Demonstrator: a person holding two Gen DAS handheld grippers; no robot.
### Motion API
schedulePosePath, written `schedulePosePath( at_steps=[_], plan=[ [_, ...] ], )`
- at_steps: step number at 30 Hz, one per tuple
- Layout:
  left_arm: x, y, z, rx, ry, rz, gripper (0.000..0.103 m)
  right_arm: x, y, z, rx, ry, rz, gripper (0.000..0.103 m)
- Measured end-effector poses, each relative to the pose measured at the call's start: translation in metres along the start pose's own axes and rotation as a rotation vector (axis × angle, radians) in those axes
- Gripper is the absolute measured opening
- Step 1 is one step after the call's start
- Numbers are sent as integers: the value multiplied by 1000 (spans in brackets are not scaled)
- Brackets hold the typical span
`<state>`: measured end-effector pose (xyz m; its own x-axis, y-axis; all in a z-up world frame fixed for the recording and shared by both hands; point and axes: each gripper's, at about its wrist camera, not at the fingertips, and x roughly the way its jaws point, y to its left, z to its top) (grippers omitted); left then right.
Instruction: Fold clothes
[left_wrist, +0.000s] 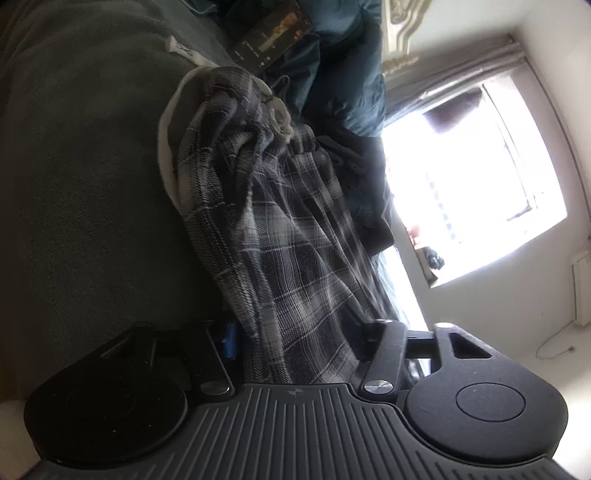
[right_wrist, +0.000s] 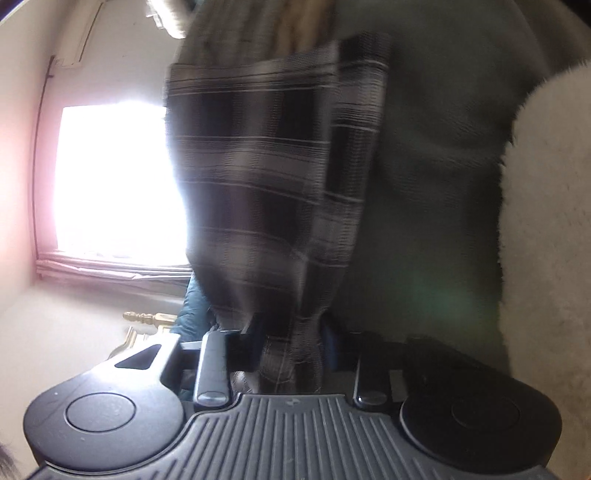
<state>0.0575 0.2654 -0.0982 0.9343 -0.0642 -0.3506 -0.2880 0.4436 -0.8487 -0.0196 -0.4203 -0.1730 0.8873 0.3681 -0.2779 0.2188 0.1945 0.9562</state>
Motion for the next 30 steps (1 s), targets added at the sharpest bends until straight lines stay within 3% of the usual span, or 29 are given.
schedulePosePath(
  at_steps=[2,8,10,19,25,30],
  plan=[
    [-1,4,1,-19,-4,-14,39,0,5,-2,-25,-10,21,4],
    [-6,7,4,-30,-25,-49,14,-15,35,-13,-147,-59,101,4],
    [-6,5,4,-22,-33,-62,10,-24,53,-18,-212,-85,124,4],
    [-9,-18,9,56,-106,-104,3,-21,133,-21,-453,-185,199,4],
    [2,-41,24,84,-165,-153,3,-23,173,8,-579,-212,264,4],
    [18,-63,41,134,-187,-187,3,3,218,19,-642,-228,293,4]
  ],
)
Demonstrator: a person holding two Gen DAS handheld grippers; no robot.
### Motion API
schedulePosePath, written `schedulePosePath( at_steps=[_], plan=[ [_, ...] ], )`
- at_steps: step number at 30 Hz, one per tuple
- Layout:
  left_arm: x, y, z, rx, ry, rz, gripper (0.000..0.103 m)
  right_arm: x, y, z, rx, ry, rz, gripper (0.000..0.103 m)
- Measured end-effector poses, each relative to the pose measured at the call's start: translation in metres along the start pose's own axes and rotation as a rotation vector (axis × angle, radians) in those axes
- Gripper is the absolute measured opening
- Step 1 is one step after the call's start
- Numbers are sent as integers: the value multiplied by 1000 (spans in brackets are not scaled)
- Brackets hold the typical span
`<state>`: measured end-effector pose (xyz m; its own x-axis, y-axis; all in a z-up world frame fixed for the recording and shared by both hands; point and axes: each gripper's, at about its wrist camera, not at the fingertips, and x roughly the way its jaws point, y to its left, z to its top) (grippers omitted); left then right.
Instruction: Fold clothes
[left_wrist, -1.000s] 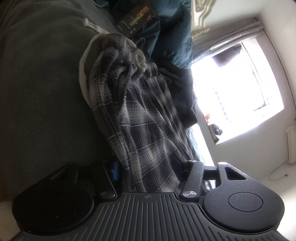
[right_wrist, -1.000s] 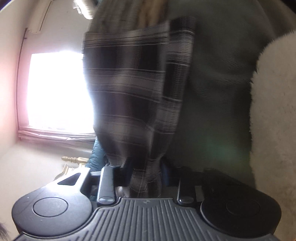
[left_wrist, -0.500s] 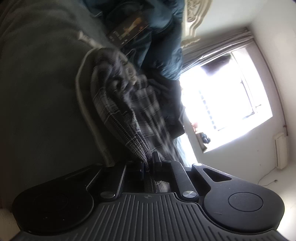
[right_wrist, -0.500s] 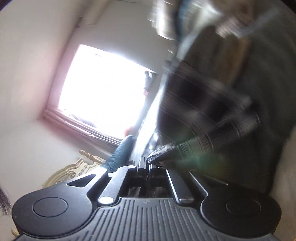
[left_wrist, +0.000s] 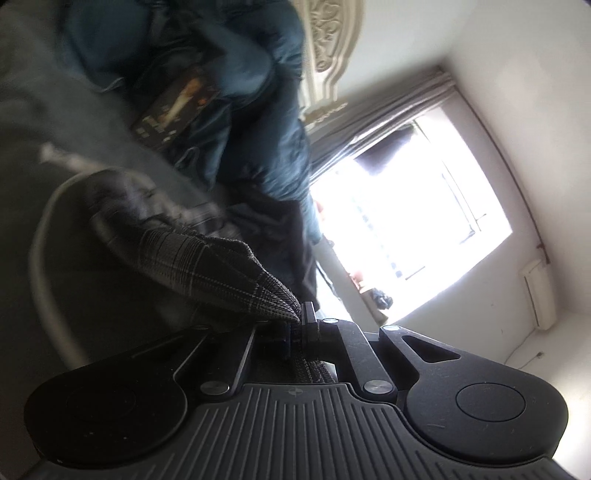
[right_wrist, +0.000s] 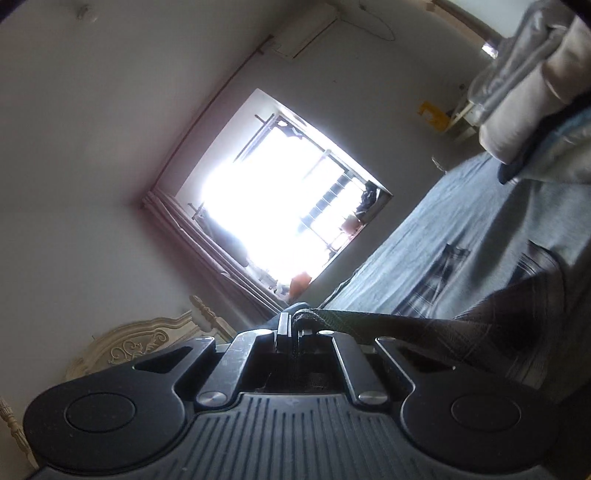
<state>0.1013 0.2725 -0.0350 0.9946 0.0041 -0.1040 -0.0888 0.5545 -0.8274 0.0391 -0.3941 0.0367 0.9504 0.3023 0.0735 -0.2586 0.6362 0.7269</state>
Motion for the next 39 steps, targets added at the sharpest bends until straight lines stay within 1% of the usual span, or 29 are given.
schedulePosePath(
  at_steps=[2,5,8,12,17,22,25,28,30,32,35,39],
  plan=[
    [11,-6,6,21,-1,-11,3,18,8,10,-25,-4,5,4],
    [29,-13,14,49,2,-3,3,52,19,21,-54,-3,-5,4],
    [51,-20,20,78,19,16,3,91,19,30,-64,13,-32,4],
    [85,-30,27,124,60,60,3,148,6,39,-56,41,-94,4],
    [138,-41,31,197,123,110,3,218,-18,46,-46,74,-187,4],
    [197,-48,24,291,181,171,3,294,-46,46,-48,106,-289,4],
    [232,-46,15,346,232,212,3,343,-72,36,-63,141,-375,4],
    [261,-34,6,370,290,247,3,390,-104,15,-84,190,-472,4],
    [265,-25,7,348,298,234,3,414,-123,2,-98,234,-517,4],
    [269,-16,7,327,305,218,3,428,-131,-6,-100,254,-517,4],
    [269,-10,12,297,292,182,4,441,-125,-8,-128,250,-467,4],
    [275,4,15,264,266,191,6,463,-121,-7,-132,226,-446,4]
  ],
)
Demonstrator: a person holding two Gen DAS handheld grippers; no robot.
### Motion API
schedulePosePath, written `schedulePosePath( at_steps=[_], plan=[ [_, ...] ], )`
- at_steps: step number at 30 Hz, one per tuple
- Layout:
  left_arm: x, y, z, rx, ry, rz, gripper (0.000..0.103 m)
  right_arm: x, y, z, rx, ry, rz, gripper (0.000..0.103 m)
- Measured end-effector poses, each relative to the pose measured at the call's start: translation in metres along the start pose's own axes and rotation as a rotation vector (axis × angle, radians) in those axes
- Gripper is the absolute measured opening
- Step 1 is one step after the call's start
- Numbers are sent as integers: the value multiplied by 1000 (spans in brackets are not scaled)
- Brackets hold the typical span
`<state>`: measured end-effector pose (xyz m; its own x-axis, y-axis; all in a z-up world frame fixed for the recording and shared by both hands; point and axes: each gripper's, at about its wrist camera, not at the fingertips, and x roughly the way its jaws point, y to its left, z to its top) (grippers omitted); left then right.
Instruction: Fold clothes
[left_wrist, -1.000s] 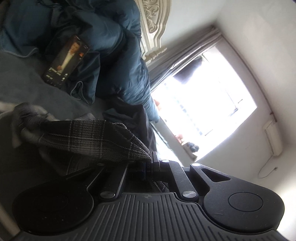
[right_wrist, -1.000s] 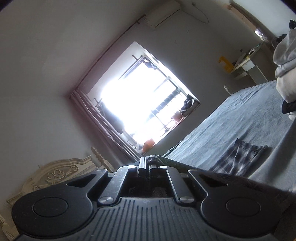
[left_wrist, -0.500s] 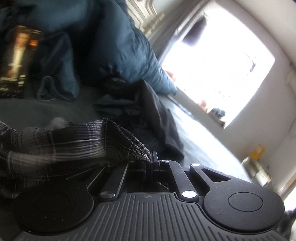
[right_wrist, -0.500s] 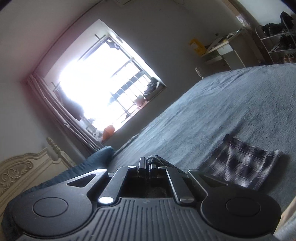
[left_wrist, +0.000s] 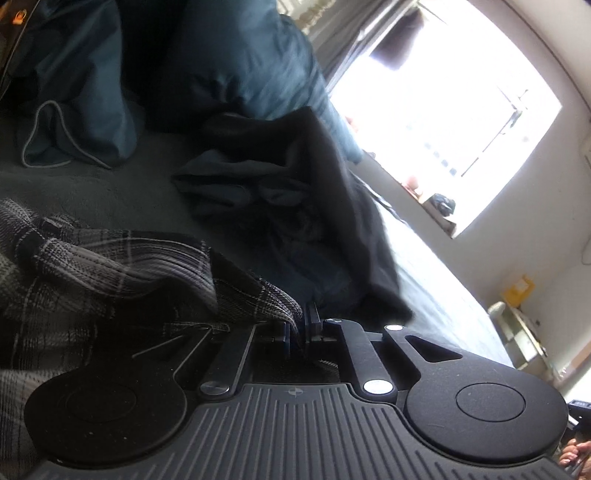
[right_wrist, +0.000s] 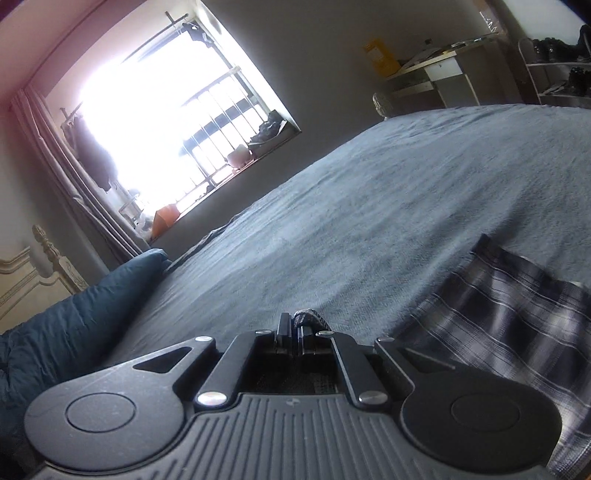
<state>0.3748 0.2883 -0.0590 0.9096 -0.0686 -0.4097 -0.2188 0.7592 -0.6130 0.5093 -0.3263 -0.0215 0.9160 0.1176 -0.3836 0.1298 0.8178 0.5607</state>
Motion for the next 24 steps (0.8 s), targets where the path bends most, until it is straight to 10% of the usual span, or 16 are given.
schedulePosePath(
  at_steps=[8,14,19,24],
  plan=[
    [13,24,-5,-135,121,21,27,77,-25,-37,86,281,-160,13],
    [-12,33,14,-358,150,-112,73,47,-28,-20,134,324,-136,56],
    [-26,56,17,-628,178,-245,80,11,-9,-1,87,419,-235,72],
    [-58,63,13,-640,189,-281,82,-44,12,10,118,434,-172,72]
  ],
)
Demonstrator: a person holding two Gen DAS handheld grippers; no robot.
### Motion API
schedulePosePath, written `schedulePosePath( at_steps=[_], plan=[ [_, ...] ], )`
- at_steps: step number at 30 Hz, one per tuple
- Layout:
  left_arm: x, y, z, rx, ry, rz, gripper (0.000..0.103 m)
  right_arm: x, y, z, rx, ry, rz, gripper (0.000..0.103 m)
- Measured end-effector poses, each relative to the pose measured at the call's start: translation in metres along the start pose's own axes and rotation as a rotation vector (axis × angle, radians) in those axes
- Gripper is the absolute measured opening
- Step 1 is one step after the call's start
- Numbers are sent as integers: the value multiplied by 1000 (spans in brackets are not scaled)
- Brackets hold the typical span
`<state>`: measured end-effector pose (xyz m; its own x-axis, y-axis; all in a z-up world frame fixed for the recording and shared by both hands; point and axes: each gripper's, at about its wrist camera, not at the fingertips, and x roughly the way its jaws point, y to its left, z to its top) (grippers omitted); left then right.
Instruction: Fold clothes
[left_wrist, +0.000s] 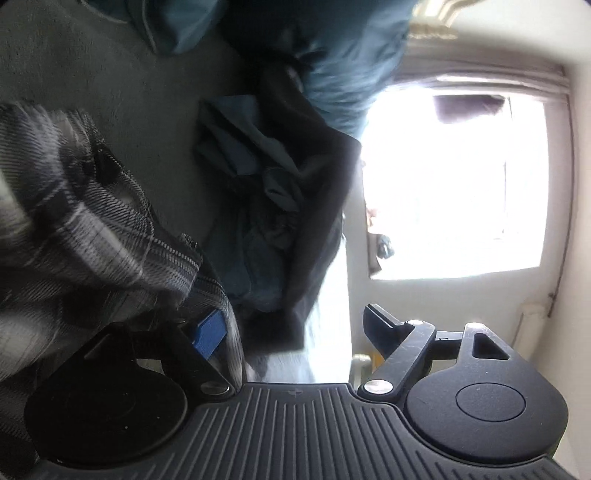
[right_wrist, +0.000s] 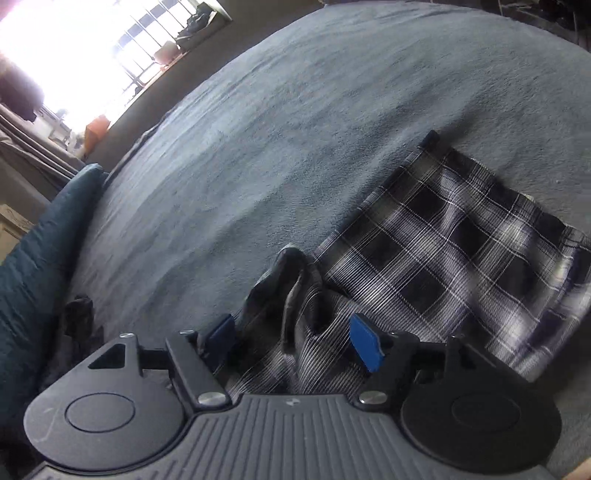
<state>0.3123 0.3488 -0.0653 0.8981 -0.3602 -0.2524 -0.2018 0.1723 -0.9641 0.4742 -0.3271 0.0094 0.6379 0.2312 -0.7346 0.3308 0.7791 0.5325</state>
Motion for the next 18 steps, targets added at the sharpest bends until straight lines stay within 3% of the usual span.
schedulePosePath(
  at_steps=[4,10,13,16,18],
  plan=[
    [-28,-2,-1,23,28,-35,89,-40,9,-28,-6,49,127,73],
    [-64,-7,4,-33,3,-16,90,-104,20,-86,-69,119,276,73],
    [-95,-11,-4,41,-4,-27,90,-147,21,-115,-93,143,391,73],
    [-120,-6,-24,131,-9,21,90,-191,15,-147,-114,138,538,84],
    [-121,-8,-33,173,-6,64,90,-185,11,-168,-97,176,565,88]
  ],
)
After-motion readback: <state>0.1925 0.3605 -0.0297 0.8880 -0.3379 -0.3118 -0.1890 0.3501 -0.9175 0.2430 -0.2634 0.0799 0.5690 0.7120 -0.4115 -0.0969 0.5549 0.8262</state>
